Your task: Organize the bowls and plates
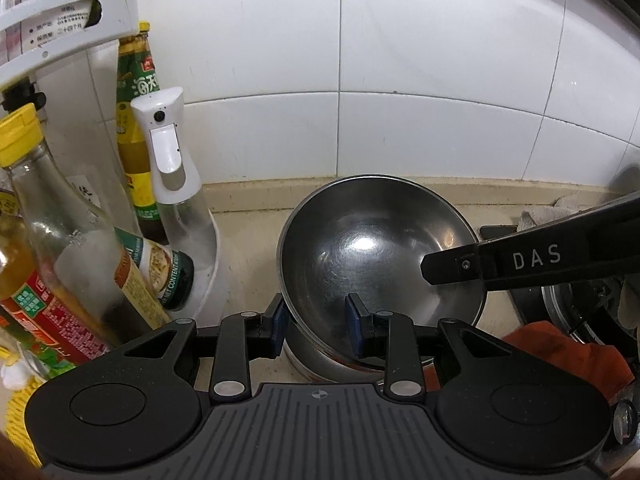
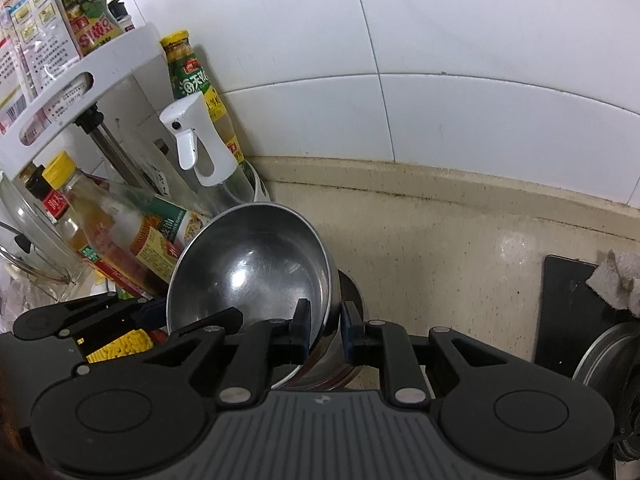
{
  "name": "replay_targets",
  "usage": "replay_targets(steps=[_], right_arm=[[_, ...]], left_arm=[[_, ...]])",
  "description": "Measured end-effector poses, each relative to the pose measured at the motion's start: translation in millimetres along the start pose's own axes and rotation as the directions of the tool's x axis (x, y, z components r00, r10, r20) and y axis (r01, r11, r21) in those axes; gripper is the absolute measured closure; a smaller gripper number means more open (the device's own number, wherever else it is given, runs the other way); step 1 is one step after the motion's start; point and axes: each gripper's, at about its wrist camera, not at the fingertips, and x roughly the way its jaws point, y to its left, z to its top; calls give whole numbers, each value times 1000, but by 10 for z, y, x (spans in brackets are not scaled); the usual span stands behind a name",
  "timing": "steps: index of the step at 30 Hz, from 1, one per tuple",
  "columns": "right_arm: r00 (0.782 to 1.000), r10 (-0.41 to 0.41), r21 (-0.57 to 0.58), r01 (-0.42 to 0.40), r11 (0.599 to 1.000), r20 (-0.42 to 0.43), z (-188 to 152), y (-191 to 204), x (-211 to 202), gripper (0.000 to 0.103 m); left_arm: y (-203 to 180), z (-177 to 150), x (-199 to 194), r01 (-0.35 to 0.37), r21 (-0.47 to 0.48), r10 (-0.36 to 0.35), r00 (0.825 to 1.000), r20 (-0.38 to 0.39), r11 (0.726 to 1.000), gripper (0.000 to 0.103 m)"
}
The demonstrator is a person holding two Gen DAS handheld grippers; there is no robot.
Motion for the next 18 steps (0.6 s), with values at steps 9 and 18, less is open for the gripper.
replay_targets(steps=[9, 18], right_arm=[[999, -14, 5, 14, 1000, -42, -8, -25, 168, 89], [997, -20, -2, 20, 1000, -75, 23, -40, 297, 89]], left_arm=[[29, -30, 167, 6, -9, -6, 999, -33, 1000, 65], [76, -17, 283, 0, -10, -1, 999, -49, 1000, 65]])
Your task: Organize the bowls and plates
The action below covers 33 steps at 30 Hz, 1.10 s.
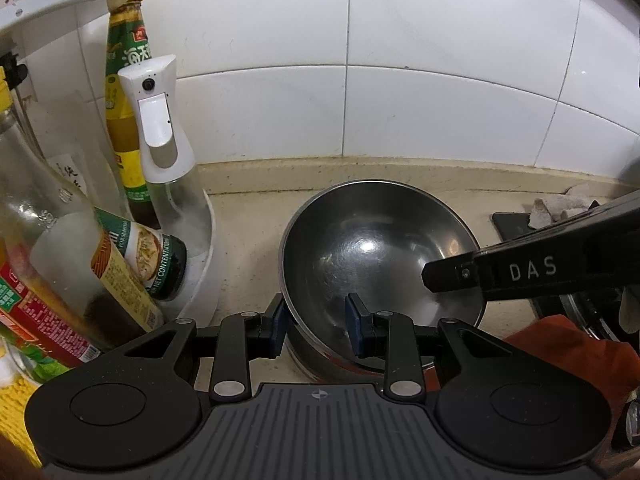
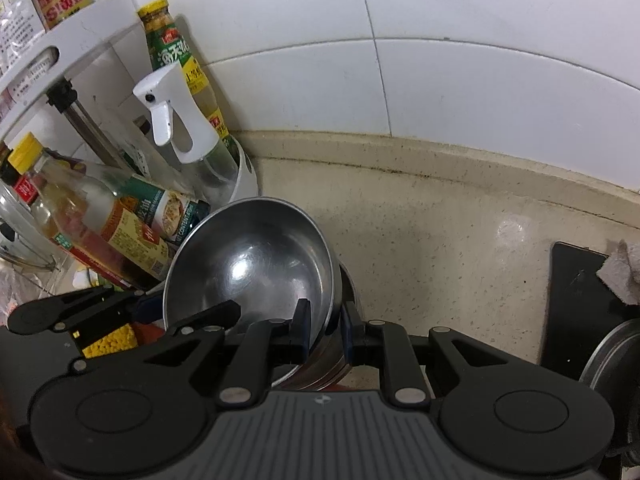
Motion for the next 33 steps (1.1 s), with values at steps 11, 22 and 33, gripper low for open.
replay_targets(steps=[11, 22, 33], right_arm=[[1000, -5, -12, 4, 1000, -31, 43, 34, 158, 89], [998, -55, -37, 55, 998, -16, 68, 29, 167, 82], [998, -60, -32, 60, 998, 11, 75, -18, 58, 81]], left_arm=[[51, -8, 111, 4, -1, -4, 1000, -27, 1000, 65], [74, -20, 132, 13, 22, -12, 1000, -23, 1000, 61], [56, -42, 20, 10, 24, -10, 1000, 9, 1000, 61]])
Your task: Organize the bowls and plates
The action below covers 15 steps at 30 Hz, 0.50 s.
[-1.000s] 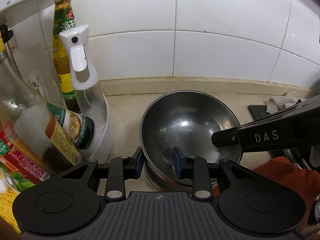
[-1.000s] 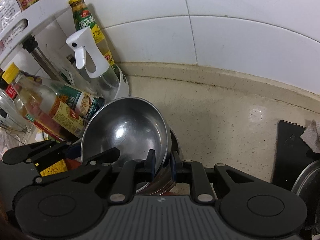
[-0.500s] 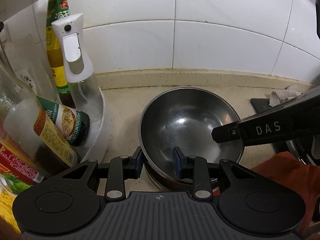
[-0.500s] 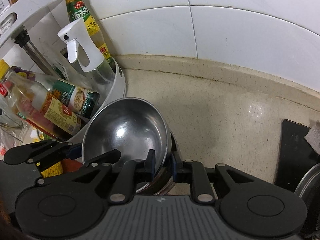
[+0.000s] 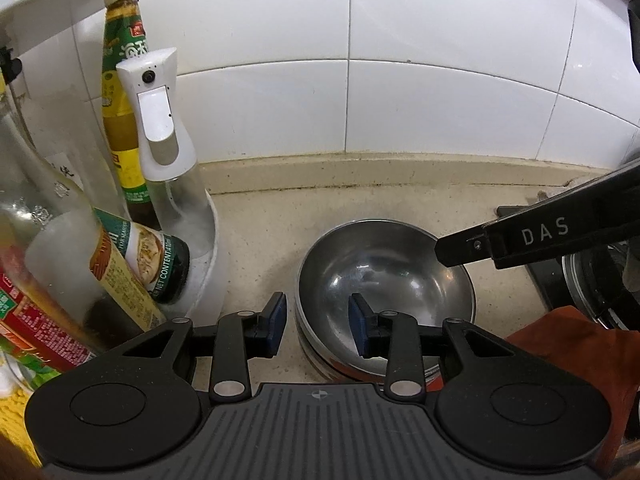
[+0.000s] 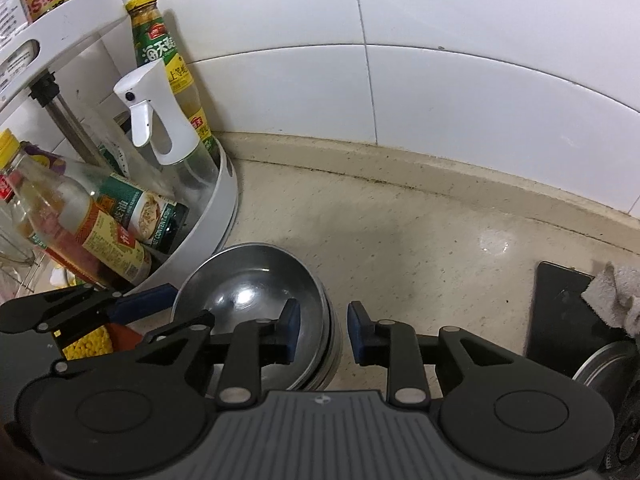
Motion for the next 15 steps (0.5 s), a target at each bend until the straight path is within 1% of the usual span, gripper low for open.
replay_targets(steps=[9, 12, 15], right_arm=[[1000, 12, -17, -12, 1000, 6, -12, 62, -28, 81], [1000, 23, -10, -23, 1000, -1, -15, 47, -13, 81], [1000, 30, -5, -30, 1000, -7, -19, 45, -3, 81]], left_arm=[[-9, -52, -110, -6, 0, 6, 1000, 18, 1000, 60], [-10, -69, -141, -10, -1, 10, 1000, 22, 1000, 59], [-15, -89, -186, -5, 3, 5, 1000, 26, 1000, 54]])
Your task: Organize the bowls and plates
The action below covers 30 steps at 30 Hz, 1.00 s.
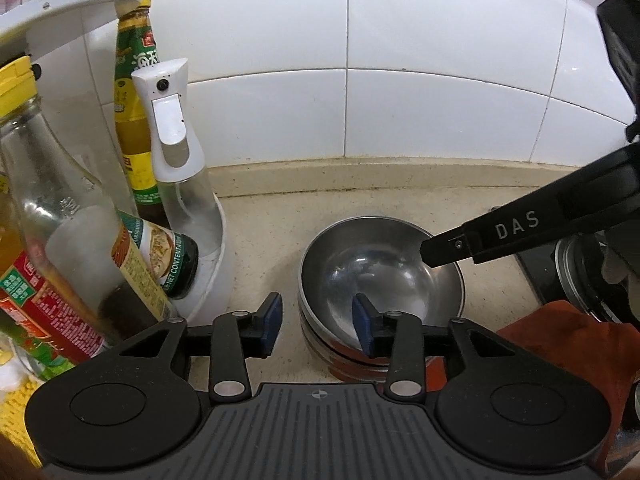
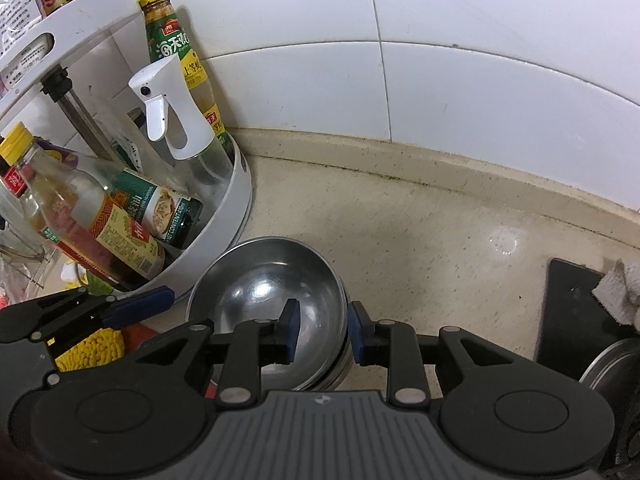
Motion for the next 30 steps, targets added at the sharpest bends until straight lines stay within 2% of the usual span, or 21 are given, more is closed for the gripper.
replay_targets(steps=[6, 8, 12, 16, 23, 30], right_arm=[[1000, 6, 11, -6, 1000, -12, -22, -5, 14, 75], [1000, 10, 17, -10, 1000, -12, -28, -16, 17, 74], [1000, 22, 28, -21, 999, -7, -60, -58, -6, 69], [999, 42, 29, -41, 999, -6, -89, -109, -16, 65], [998, 64, 42, -64, 997, -11, -109, -229, 50, 59], [994, 103, 74, -100, 992, -41, -45, -326, 284, 58]], left_arm=[[-25, -69, -104, 19, 29, -20, 1000, 13, 999, 44], [-33, -105, -139, 28, 45, -29, 999, 18, 999, 37], [-28, -168, -169, 46, 82, -47, 999, 20, 996, 35], [21, -243, -149, 73, 125, -77, 997, 22, 989, 28], [117, -388, 77, 115, 175, -117, 993, -2, 978, 25], [100, -427, 394, 221, 203, -219, 975, -33, 954, 18]])
